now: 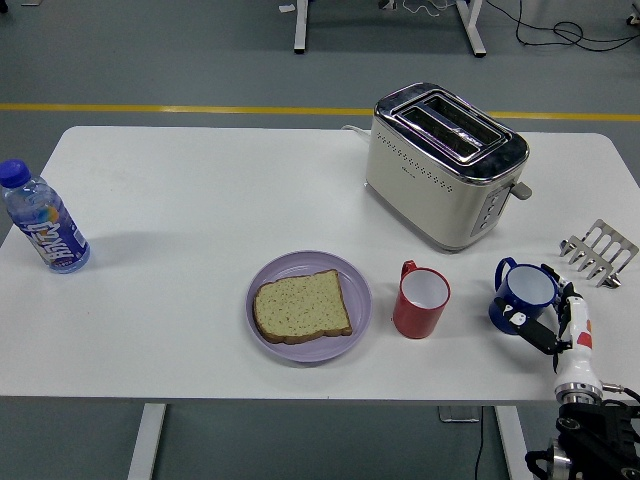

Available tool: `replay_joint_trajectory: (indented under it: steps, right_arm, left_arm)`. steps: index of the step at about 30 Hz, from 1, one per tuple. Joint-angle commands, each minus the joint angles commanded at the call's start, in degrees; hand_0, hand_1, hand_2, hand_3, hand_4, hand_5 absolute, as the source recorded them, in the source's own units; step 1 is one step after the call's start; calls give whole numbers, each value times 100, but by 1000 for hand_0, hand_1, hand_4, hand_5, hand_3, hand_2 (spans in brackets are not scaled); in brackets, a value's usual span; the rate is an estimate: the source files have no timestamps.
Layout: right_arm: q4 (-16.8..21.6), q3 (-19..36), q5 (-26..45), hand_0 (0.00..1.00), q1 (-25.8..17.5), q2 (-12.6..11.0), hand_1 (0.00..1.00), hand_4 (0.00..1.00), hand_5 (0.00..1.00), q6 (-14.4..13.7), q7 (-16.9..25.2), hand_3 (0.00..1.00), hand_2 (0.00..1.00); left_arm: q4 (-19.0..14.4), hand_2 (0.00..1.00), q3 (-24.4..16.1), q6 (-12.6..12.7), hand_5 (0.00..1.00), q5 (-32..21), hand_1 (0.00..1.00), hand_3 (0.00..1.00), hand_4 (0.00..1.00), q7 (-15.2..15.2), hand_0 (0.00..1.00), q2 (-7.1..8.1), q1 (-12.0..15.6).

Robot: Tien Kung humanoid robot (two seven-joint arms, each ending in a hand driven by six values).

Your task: Pick up the cup,pour liquid into bread,place the cup on the desk

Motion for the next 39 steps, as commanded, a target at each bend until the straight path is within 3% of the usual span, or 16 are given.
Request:
replay_joint_trajectory:
  steps: [24,30,31,39]
  right_arm:
    - [-152,-141,202,838,128,11,647,960,140,26,109,728,694]
    - [-176,-153,224,808,145,12,622,948,143,83,117,717,680]
    - [-180,-154,226,752,147,13,587,941,150,87,115,694,646]
    - [-211,-193,314,730,162,15,553,932,154,144,122,679,622]
  left_arm:
    - [-1,698,0,1,998,-5,683,542,251,3,679,0,-24]
    - [-2,698,-2,0,998,-5,683,542,251,5,679,0,-28]
    - [-2,698,-2,0,998,-6,683,542,251,5,679,0,-29]
    - [-3,698,2,-2,998,-10,683,542,251,2,679,0,-34]
